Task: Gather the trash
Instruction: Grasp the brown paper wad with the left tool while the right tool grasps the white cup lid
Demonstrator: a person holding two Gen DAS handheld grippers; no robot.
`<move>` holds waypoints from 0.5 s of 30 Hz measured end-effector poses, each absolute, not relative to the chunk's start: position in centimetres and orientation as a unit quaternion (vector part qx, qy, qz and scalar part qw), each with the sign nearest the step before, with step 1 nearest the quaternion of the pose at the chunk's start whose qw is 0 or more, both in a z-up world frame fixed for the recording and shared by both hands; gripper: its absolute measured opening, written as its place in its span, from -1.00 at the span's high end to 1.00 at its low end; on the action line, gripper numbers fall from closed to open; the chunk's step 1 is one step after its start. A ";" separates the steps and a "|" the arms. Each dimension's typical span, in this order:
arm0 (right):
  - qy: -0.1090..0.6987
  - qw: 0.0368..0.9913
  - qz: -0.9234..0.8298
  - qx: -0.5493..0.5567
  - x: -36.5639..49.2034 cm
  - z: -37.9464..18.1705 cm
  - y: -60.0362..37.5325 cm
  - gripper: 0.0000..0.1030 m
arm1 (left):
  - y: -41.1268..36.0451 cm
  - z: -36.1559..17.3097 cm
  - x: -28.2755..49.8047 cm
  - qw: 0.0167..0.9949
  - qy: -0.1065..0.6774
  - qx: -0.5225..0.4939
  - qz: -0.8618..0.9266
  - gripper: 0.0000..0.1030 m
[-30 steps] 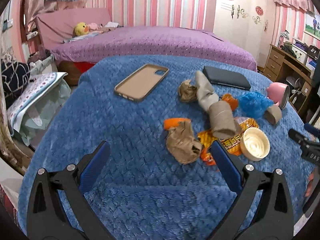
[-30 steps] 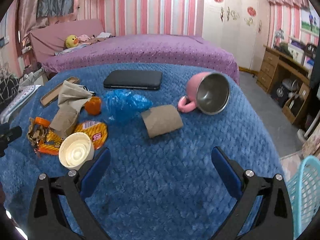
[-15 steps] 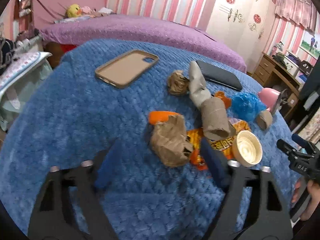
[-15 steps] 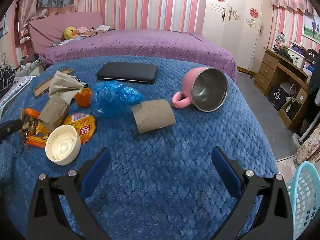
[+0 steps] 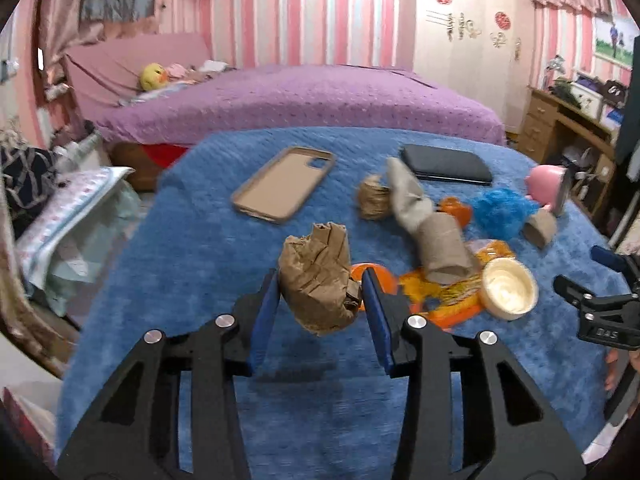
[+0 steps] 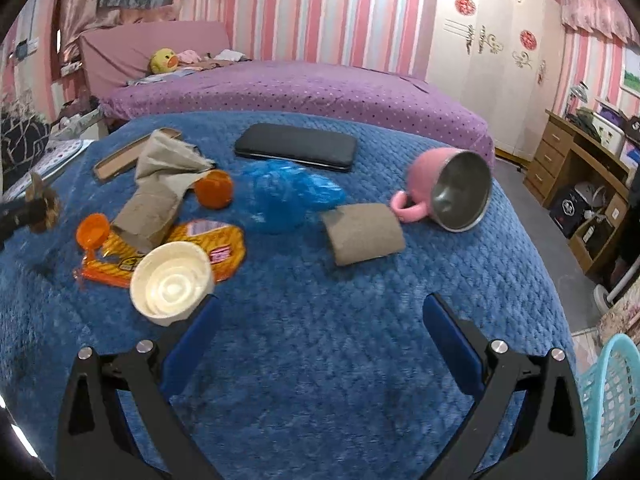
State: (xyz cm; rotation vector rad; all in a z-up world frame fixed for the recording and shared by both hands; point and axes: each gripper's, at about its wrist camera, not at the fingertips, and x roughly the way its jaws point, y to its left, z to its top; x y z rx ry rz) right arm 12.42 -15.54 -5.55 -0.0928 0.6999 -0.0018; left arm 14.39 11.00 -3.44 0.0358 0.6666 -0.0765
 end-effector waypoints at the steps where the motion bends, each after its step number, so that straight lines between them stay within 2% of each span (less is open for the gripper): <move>1: 0.342 0.938 0.004 -0.046 12.4 -5.6 -15.2 -0.91 | 11.5 -3.5 14.5 0.944 0.328 0.016 -0.031 0.20; 15: 0.372 0.924 0.066 -0.062 14.1 -6.9 -9.2 -0.89 | 12.8 -4.8 15.2 0.939 0.344 0.008 0.001 0.20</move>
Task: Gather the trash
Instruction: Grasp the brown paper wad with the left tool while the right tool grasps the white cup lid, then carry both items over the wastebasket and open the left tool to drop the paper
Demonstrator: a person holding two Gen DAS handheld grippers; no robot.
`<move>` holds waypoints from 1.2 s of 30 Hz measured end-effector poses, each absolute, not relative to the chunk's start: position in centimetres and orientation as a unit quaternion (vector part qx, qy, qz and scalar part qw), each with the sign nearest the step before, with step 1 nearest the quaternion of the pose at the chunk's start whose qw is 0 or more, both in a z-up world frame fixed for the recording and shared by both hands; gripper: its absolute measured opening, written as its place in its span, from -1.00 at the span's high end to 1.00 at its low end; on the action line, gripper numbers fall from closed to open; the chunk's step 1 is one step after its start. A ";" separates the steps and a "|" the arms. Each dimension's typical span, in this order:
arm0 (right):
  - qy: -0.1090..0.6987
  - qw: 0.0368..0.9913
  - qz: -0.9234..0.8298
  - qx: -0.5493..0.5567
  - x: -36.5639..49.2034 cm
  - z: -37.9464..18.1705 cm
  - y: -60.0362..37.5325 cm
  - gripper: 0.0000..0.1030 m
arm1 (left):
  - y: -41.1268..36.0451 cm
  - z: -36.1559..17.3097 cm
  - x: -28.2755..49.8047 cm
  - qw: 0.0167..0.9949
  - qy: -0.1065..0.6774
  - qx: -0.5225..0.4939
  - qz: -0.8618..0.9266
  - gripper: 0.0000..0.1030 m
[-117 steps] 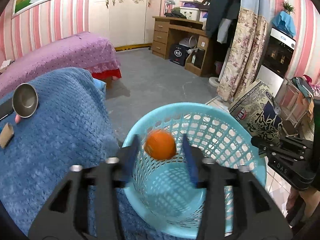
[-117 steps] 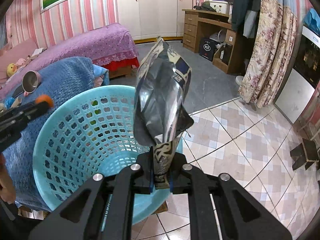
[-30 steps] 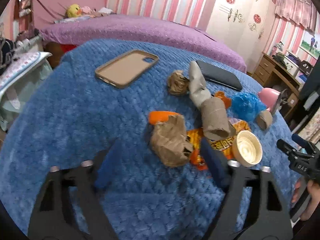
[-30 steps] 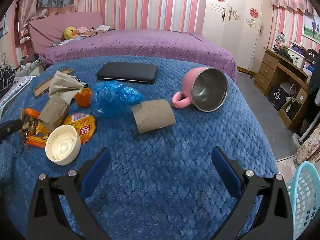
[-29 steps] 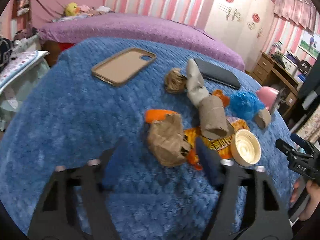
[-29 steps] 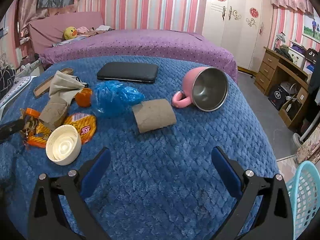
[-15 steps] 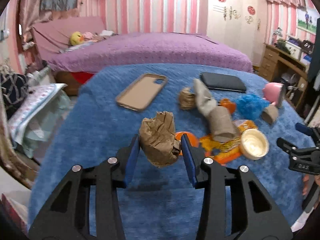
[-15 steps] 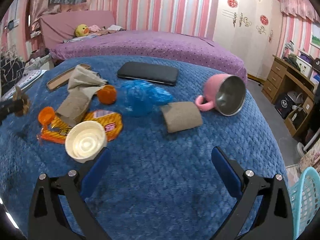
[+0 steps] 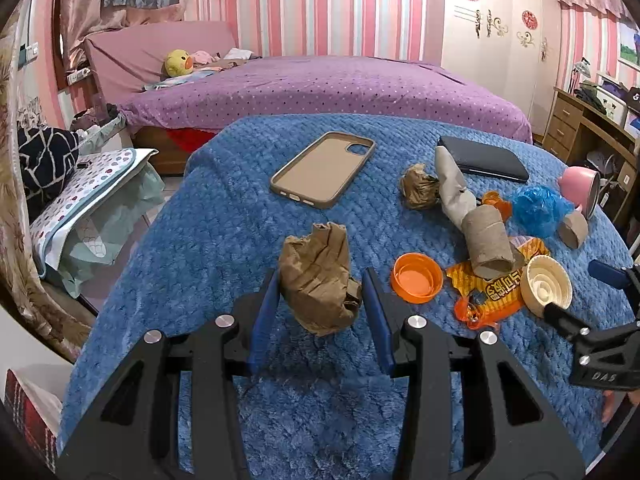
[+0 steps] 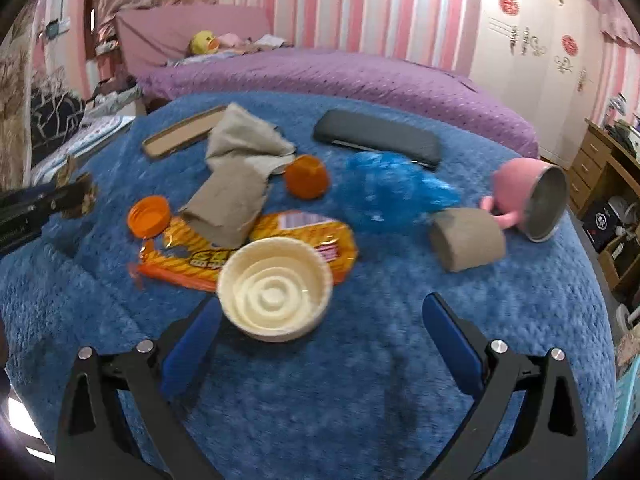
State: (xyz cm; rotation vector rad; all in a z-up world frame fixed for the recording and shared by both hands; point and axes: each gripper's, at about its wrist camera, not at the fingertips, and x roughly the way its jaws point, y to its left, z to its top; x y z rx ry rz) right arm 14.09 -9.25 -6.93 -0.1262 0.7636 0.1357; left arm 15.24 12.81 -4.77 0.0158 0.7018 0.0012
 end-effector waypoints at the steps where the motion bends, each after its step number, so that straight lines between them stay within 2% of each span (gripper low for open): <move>1: 0.376 0.922 0.069 -0.061 14.3 -7.1 -9.0 -0.88 | 12.7 -4.8 15.3 0.939 0.344 0.009 0.001 0.20; 2: 0.379 0.921 0.073 -0.058 14.5 -7.3 -8.9 -0.85 | 12.6 -4.7 15.2 0.939 0.344 0.009 0.000 0.20; 4: 0.392 0.914 0.086 -0.055 15.0 -7.7 -8.7 -0.36 | 12.2 -4.7 15.1 0.940 0.342 0.012 0.000 0.20; 6: 0.397 0.911 0.098 -0.050 15.1 -7.9 -8.8 -0.18 | 11.9 -4.5 15.1 0.941 0.339 0.016 -0.001 0.20; 19: 0.363 0.928 0.083 -0.023 11.0 -4.4 -16.9 -0.18 | 6.3 -1.3 13.5 0.948 0.317 0.009 -0.014 0.20; 26: 0.347 0.937 0.023 -0.024 5.8 -2.3 -27.3 -0.18 | -3.4 0.7 11.0 0.953 0.295 0.024 -0.072 0.20; 36: 0.337 0.934 -0.117 0.010 -2.6 -1.8 -45.1 -0.18 | -21.0 -1.2 7.2 0.931 0.312 0.054 -0.183 0.20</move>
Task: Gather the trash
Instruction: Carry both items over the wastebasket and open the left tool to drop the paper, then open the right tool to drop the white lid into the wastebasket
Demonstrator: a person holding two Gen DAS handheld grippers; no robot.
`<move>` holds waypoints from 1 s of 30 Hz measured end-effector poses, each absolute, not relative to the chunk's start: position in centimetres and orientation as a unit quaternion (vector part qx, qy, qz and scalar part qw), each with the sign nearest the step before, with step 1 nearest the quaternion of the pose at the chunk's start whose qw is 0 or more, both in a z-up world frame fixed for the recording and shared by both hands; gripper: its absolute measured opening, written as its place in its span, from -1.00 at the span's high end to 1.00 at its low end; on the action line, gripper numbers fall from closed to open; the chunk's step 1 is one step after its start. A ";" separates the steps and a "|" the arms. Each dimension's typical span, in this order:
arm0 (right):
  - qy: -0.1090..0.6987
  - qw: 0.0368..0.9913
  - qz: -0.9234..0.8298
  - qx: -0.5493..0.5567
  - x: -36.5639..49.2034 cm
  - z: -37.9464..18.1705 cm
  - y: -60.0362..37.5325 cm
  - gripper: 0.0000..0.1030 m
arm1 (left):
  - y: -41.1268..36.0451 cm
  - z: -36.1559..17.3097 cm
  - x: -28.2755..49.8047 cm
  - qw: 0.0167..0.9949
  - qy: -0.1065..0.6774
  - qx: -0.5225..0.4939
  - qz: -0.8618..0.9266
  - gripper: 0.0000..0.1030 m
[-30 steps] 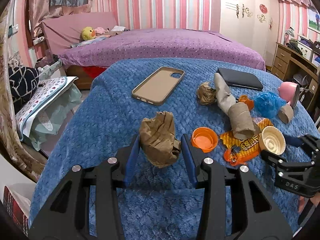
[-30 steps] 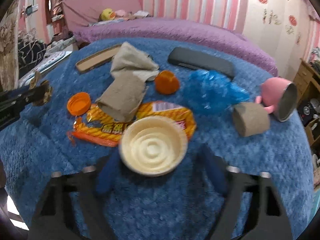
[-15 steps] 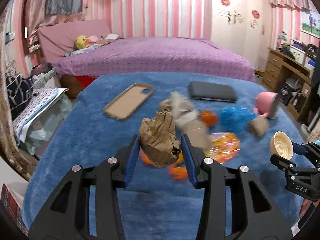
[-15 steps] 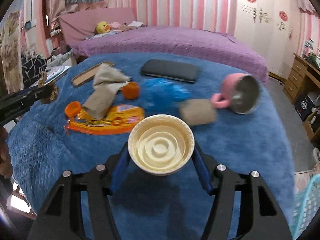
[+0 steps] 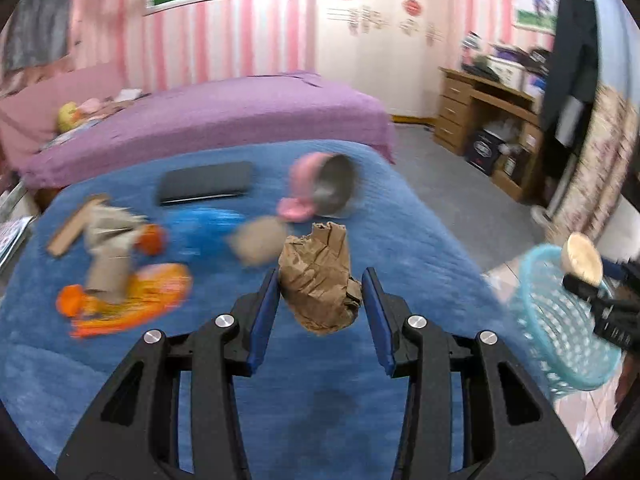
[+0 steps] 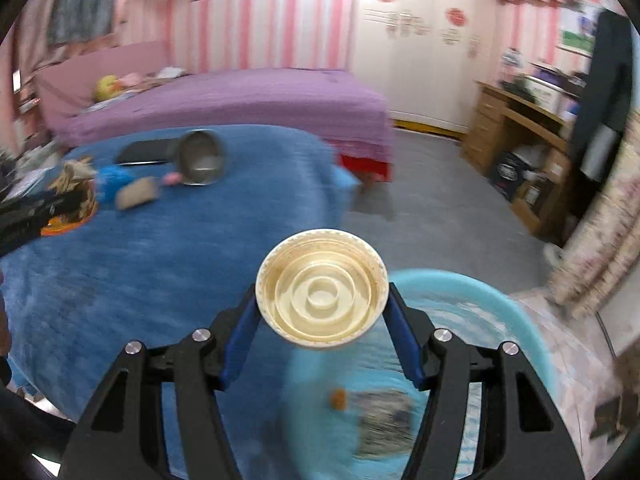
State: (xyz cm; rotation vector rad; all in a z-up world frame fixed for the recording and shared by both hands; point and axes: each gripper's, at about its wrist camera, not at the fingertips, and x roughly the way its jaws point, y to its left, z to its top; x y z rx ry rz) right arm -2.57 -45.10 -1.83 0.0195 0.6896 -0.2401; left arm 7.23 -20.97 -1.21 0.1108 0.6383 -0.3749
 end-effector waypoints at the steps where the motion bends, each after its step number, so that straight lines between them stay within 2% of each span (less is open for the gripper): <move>1: 0.337 0.932 -0.132 0.016 -3.3 -1.9 -46.7 -0.18 | -22.3 -1.4 6.9 0.928 0.313 0.057 -0.192 0.20; 11: 0.334 0.915 -0.220 0.056 -8.7 -2.8 -56.4 -0.18 | -36.6 -3.0 2.0 0.890 0.329 0.082 -0.305 0.20; 20: 0.336 0.908 -0.237 0.077 -9.8 -4.5 -57.8 -0.18 | -42.5 -4.5 -0.1 0.870 0.343 0.103 -0.338 0.14; 22: 0.336 0.908 -0.237 0.078 -10.3 -4.8 -57.9 -0.18 | -42.6 -5.0 0.1 0.868 0.347 0.100 -0.340 -0.05; 24: 0.337 0.907 -0.239 0.077 -10.4 -4.9 -58.0 -0.18 | -42.2 -5.1 0.3 0.869 0.347 0.098 -0.339 -0.39; 27: 0.335 0.908 -0.238 0.081 -10.4 -5.0 -57.9 -0.18 | -41.5 -4.7 0.6 0.875 0.340 0.094 -0.330 -0.60; 30: 0.334 0.909 -0.236 0.084 -10.3 -5.1 -57.7 -0.18 | -40.3 -4.2 1.1 0.879 0.337 0.086 -0.325 -0.69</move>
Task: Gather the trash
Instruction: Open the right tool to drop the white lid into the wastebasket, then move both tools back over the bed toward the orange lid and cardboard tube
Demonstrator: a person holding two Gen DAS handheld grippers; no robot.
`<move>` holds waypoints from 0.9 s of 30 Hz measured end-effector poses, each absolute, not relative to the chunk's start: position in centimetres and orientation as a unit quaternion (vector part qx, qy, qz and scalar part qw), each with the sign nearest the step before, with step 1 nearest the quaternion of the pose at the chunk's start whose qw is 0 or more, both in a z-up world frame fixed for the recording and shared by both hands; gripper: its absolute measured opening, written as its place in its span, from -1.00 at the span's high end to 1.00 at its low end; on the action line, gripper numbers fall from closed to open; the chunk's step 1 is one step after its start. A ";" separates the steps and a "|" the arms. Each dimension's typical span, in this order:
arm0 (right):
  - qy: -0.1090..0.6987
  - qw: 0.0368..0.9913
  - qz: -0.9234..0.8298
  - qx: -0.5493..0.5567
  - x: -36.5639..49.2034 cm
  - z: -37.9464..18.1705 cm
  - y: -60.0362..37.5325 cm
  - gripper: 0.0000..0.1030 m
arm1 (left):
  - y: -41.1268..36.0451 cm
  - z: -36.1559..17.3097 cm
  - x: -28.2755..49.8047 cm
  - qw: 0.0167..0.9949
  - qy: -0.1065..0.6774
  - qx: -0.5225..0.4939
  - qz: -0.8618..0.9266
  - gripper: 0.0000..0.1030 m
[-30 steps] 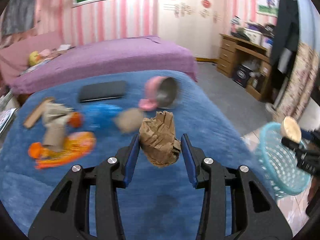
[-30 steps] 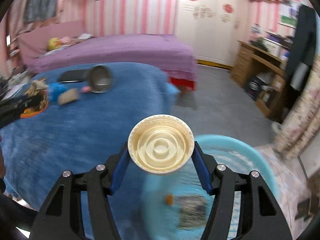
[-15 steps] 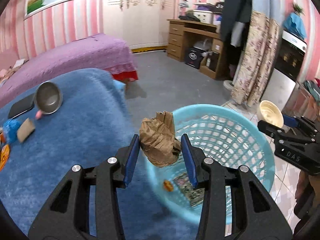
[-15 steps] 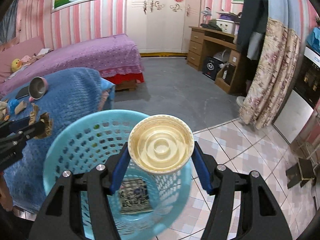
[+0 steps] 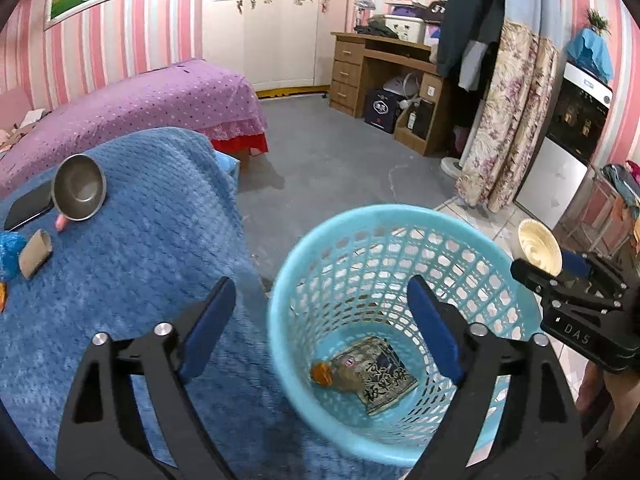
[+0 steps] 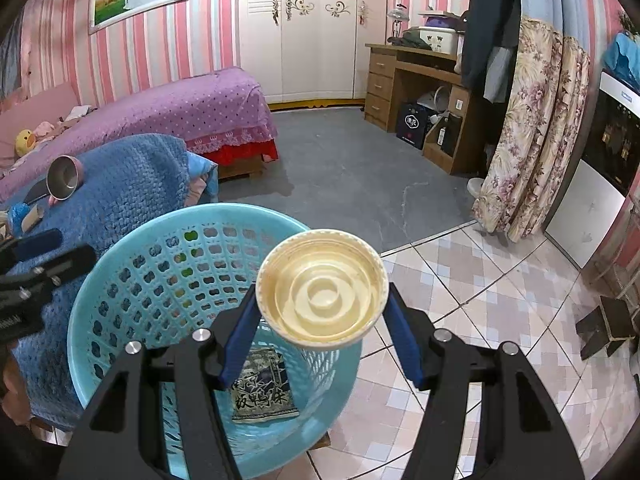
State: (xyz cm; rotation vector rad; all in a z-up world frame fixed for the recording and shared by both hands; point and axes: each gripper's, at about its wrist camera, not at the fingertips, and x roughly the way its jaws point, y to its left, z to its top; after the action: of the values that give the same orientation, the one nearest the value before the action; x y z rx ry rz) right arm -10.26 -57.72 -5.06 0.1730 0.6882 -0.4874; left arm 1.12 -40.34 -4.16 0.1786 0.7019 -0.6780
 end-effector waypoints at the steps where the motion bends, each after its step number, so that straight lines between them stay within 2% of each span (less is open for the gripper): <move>1: 0.333 0.909 -0.235 0.084 -10.2 -5.1 -57.5 -0.18 | -39.9 -4.0 1.2 0.882 0.334 0.085 -0.323 -0.70; 3: 0.334 0.909 -0.234 0.083 -10.0 -5.2 -57.3 -0.18 | -38.7 -3.5 1.6 0.890 0.323 0.087 -0.310 -0.78; 11: 0.333 0.911 -0.231 0.077 -8.8 -5.5 -55.4 -0.18 | -34.4 -2.3 3.5 0.904 0.317 0.070 -0.277 -0.83; 12: 0.332 0.911 -0.232 0.078 -8.7 -5.4 -55.3 -0.26 | -33.9 -2.3 3.7 0.905 0.318 0.069 -0.274 -0.84; 13: 0.331 0.911 -0.232 0.083 -8.5 -5.4 -55.2 -0.44 | -33.2 -2.2 4.0 0.907 0.318 0.068 -0.269 -0.84; 15: 0.327 0.910 -0.241 0.086 -8.3 -5.3 -54.9 -0.68 | -32.2 -2.1 4.4 0.908 0.319 0.065 -0.262 -0.84; 16: 0.327 0.909 -0.245 0.085 -8.2 -5.3 -54.8 -0.74 | -31.4 -2.0 4.6 0.910 0.319 0.062 -0.258 -0.84; 21: 0.323 0.907 -0.256 0.082 -7.6 -4.5 -53.5 -0.90 | -28.5 -1.6 5.3 0.915 0.319 0.058 -0.241 -0.89; 27: 0.302 0.920 -0.238 0.078 -5.3 -2.1 -49.4 -0.91 | -23.3 -0.3 6.4 0.923 0.314 0.058 -0.216 -0.89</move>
State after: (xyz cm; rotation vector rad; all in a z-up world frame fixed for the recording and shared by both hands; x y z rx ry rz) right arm -5.33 -49.39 -2.14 0.1612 0.6207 -0.4884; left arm 6.41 -23.29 -0.31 0.1194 0.6457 -0.4438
